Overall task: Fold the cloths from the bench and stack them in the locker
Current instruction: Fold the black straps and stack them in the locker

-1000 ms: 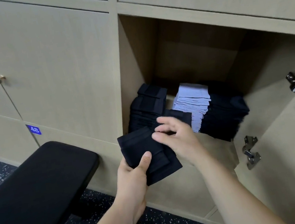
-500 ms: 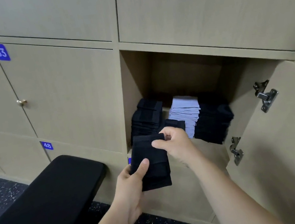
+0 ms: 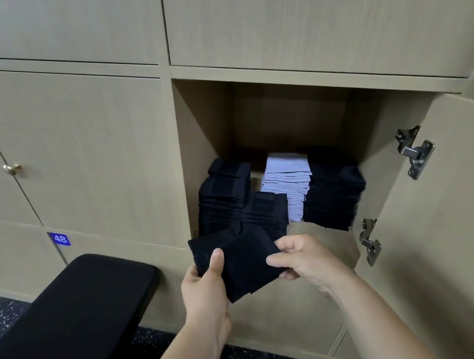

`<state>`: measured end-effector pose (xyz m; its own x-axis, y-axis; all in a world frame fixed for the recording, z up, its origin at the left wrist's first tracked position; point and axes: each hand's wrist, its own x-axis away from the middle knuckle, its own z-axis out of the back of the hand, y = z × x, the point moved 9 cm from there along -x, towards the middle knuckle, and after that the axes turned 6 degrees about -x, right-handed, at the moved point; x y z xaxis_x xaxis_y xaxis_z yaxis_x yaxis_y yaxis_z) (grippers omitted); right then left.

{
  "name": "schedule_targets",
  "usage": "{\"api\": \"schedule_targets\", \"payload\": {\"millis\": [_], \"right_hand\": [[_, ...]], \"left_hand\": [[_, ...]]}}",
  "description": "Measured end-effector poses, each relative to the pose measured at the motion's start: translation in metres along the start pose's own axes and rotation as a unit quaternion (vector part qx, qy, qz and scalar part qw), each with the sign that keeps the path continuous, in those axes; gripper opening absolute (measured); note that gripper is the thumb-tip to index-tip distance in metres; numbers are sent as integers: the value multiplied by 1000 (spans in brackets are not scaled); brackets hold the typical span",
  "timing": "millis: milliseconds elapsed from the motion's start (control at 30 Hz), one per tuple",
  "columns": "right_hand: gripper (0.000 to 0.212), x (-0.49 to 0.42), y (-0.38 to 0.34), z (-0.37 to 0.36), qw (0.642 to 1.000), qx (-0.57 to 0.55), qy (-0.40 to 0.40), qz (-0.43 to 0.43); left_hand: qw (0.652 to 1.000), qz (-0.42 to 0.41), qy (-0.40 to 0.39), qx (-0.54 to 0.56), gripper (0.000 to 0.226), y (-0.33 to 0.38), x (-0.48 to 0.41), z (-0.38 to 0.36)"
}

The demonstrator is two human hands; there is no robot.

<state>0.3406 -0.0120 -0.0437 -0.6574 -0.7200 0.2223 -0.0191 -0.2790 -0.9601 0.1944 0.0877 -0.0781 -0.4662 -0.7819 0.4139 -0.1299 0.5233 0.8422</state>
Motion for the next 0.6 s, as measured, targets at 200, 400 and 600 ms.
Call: {"api": "schedule_targets", "payload": {"millis": [200,400,600], "right_hand": [[9,-25,7,28,999,-9,45,-4],[23,-61,12,82,972,-122,202,10],[8,-114,20,96,939,-197,283,-15]], "left_hand": [[1000,-5,-3,11,14,4,-19,-21],[1000,-8,8,27,9,0,-48,-25],[1000,-5,5,-25,7,-14,-65,-23]]}}
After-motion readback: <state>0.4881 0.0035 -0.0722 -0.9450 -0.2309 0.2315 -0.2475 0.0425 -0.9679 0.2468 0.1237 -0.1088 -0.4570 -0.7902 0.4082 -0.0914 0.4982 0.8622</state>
